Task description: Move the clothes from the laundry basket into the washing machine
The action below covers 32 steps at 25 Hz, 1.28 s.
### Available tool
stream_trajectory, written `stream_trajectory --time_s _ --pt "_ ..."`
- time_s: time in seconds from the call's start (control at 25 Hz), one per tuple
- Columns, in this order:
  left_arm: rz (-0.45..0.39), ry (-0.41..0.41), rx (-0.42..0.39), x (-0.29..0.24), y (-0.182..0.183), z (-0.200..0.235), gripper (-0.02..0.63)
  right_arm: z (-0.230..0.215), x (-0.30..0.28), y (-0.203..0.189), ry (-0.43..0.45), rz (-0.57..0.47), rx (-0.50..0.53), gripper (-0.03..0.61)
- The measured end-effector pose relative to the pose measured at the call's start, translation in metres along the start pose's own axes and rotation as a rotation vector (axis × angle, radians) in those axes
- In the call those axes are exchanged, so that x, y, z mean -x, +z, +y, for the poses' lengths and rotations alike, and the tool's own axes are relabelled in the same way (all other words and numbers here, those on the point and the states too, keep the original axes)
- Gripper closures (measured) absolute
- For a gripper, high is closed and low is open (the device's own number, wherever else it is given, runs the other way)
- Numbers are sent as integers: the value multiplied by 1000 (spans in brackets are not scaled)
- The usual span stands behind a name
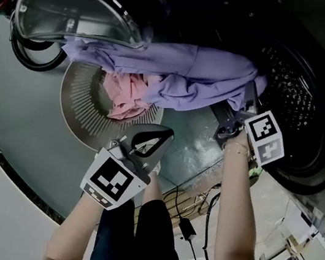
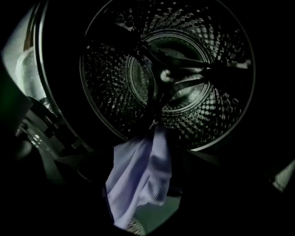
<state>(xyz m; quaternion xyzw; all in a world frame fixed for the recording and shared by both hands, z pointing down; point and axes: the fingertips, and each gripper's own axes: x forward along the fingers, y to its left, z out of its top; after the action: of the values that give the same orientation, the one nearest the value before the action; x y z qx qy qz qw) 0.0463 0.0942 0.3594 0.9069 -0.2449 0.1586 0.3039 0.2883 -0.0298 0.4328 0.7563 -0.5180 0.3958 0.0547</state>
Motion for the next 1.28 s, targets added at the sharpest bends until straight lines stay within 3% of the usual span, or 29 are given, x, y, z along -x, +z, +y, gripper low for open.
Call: stream_trajectory --time_s 0.16,0.32,0.48,0.6,0.76,0.84,0.92,0.96,1.16,1.28 --pt "-6 23 14 6 -2 8 614 33 29 -72 135 89 -190 103" --pt "-18 41 26 10 -1 14 614 56 28 -137 157 227 -320 45" --pt "-35 35 25 12 -2 15 614 82 -4 -149 217 262 -410 23" --pt "-33 41 36 12 -5 19 614 105 -27 -152 258 311 -379 26" --pt "-46 60 88 11 -11 30 614 113 -39 -144 270 314 -301 305" --pt "-51 65 98 11 -12 34 614 112 -39 -141 269 312 -267 356" --pt "-44 65 105 9 -15 34 614 108 -36 -139 266 306 -216 472" --pt "-37 65 113 7 -18 34 614 106 -34 -138 272 300 -189 502" --pt "-19 74 129 -1 -22 33 614 103 -9 -120 407 258 -129 509" --pt "-18 77 128 -3 -19 30 614 91 12 -81 410 145 -66 511"
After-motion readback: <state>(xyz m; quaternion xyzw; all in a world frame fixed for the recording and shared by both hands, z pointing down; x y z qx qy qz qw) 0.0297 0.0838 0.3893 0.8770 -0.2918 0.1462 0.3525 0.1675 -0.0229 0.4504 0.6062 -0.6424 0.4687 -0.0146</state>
